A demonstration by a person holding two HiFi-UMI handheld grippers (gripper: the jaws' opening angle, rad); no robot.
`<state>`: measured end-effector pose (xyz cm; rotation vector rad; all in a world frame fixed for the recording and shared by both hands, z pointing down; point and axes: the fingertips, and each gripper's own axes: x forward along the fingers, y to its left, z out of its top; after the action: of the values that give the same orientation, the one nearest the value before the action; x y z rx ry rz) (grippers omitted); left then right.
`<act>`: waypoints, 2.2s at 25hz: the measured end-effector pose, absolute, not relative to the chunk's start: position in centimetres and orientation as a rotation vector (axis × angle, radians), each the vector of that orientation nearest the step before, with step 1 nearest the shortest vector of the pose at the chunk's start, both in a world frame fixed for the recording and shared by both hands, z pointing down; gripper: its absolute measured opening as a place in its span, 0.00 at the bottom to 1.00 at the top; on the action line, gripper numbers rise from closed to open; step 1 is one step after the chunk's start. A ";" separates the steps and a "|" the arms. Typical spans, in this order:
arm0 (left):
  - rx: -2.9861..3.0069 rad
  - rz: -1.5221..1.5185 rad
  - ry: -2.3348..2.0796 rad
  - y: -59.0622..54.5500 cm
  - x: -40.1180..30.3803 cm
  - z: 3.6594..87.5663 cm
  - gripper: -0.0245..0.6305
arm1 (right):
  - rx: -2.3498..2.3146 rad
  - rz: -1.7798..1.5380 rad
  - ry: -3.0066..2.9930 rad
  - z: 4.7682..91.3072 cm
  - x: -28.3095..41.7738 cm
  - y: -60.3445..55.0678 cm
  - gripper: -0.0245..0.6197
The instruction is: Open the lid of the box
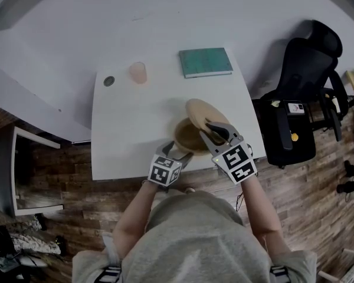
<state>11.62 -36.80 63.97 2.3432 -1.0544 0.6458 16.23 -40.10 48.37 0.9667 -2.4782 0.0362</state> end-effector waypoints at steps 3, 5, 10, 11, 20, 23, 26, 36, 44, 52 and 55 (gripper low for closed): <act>2.344 0.644 -1.057 -36.6 11.6 64.0 0.55 | 1.031 0.098 -2.500 47.8 17.3 -40.6 0.17; 2.348 0.642 -1.059 -36.7 11.6 64.0 0.55 | 1.080 0.142 -2.514 47.4 18.4 -41.0 0.17; 2.350 0.637 -1.062 -36.6 11.6 63.7 0.55 | 1.215 0.208 -2.524 46.3 21.0 -41.5 0.16; 2.354 0.636 -1.061 -36.5 11.5 63.6 0.55 | 1.242 0.214 -2.525 46.1 21.4 -41.5 0.16; 2.367 0.553 -1.103 -35.1 10.4 61.1 0.55 | 1.427 0.256 -2.554 43.7 23.5 -39.4 0.17; 2.379 0.504 -1.115 -34.4 10.0 59.7 0.55 | 1.464 0.295 -2.572 43.3 23.5 -38.1 0.17; 2.415 0.468 -1.098 -33.3 9.8 58.1 0.55 | 1.498 0.329 -2.585 42.8 23.4 -36.6 0.17; 2.458 0.370 -1.222 -29.8 6.7 53.8 0.26 | 1.582 0.375 -2.582 41.8 21.0 -30.6 0.17; 2.478 0.322 -1.301 -25.8 3.6 51.5 0.13 | 1.621 0.393 -2.587 41.6 18.4 -25.3 0.17; 2.484 0.280 -1.320 -21.0 1.5 50.7 0.08 | 1.629 0.423 -2.598 42.1 16.1 -19.6 0.17; 2.486 0.259 -1.313 -18.9 1.0 50.4 0.07 | 1.614 0.412 -2.600 42.2 15.3 -17.6 0.17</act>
<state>1.01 -18.93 50.37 2.4859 -1.3131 0.2593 15.32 -17.56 42.20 1.6136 -2.5999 0.4125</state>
